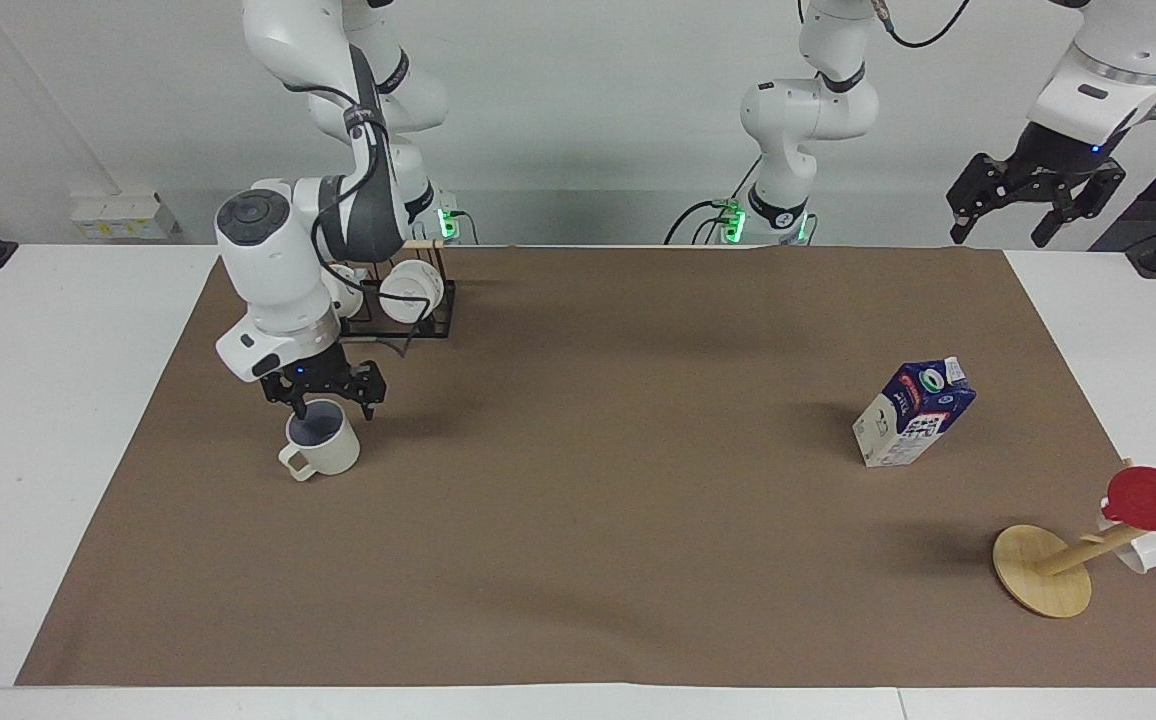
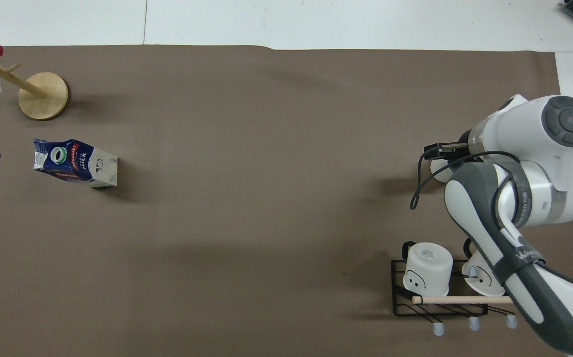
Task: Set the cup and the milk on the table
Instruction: 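Reach the right gripper to the standing white mug and grasp it, then carry the white mug with the right gripper toward the table center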
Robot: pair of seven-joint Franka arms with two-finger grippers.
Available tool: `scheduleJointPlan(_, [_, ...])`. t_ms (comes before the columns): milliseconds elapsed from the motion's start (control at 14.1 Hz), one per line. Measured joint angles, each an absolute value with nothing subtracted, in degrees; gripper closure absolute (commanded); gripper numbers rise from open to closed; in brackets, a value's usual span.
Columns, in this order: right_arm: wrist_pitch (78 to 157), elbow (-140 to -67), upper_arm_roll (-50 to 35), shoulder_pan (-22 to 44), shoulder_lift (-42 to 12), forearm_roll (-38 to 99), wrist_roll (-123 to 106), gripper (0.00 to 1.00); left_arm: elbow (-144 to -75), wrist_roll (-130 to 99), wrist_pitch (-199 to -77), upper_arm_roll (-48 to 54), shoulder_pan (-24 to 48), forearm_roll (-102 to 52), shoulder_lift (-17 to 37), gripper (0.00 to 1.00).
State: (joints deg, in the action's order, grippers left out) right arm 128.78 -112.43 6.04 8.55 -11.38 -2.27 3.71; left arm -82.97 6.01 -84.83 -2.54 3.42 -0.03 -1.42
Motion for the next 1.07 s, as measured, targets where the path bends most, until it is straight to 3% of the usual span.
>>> scheduleJointPlan(640, [135.4,-116.4,6.1,8.3,-13.6,-2.3,3.6,0.0,-83.0,6.0,-84.8,-2.9,3.4,0.0,-1.4,0.0])
scheduleJointPlan(711, [135.4,-116.4,6.1,8.2,-13.8,-2.3,3.6,0.07,-83.0,6.0,-84.8,-2.9,3.4,0.0,-1.4,0.0])
scheduleJointPlan(782, [135.4,-116.4,6.1,8.1,-13.8,-2.3,3.6,0.19,-83.0,6.0,-84.8,-2.9,3.4,0.0,-1.4,0.0])
scheduleJointPlan(1067, [135.5,-116.4,6.1,7.9,-13.8,-2.3,3.6,1.0,-83.0,6.0,-84.8,-2.9,3.4,0.0,-1.4,0.0])
